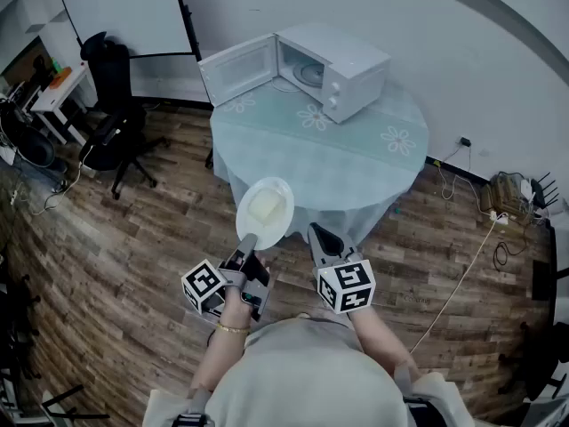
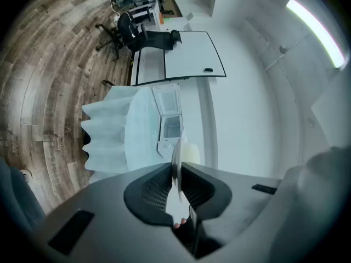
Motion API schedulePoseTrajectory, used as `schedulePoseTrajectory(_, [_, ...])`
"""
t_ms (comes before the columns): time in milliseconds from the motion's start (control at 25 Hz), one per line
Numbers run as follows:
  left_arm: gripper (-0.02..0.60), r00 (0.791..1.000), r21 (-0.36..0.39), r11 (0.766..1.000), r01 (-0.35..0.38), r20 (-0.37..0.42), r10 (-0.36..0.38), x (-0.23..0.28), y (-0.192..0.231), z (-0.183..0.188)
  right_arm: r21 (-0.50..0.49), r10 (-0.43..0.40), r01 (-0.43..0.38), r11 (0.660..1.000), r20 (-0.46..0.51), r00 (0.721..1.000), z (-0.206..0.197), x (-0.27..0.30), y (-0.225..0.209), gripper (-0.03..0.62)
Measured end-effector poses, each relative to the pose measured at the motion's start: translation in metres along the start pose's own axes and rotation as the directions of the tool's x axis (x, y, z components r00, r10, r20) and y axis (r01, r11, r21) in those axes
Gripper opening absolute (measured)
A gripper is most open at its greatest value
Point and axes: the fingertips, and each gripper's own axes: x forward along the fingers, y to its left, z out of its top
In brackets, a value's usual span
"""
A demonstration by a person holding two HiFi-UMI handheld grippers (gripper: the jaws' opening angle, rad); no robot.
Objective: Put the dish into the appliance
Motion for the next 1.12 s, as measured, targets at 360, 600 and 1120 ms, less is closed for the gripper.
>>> schedulePoseTrajectory(360, [0.051,0.999,-0.02,0.999,0.031,-0.005,-0.032,0.011,0.0,-0.012,0.001,0.001,-0.001,1.0,-0.02,1.0,-0.009,-0.003,-0.008,0.005])
schedulePoseTrajectory(600, [0.051,1.0,-0.022,1.0,0.016,0.004,-0.016,0.014,0.005,-0.012,0.047,0.008,-0.007,0.999,-0.029,1.0,-0.012,0.002,-0.016,0.005])
schedulePoseTrajectory(1120, [0.051,1.0,-0.014,1.0,-0.018,0.007,0.018,0.029,0.011,-0.002,0.045,0.007,-0.004,0.999,-0.066,0.998,-0.01,0.023,-0.019,0.005])
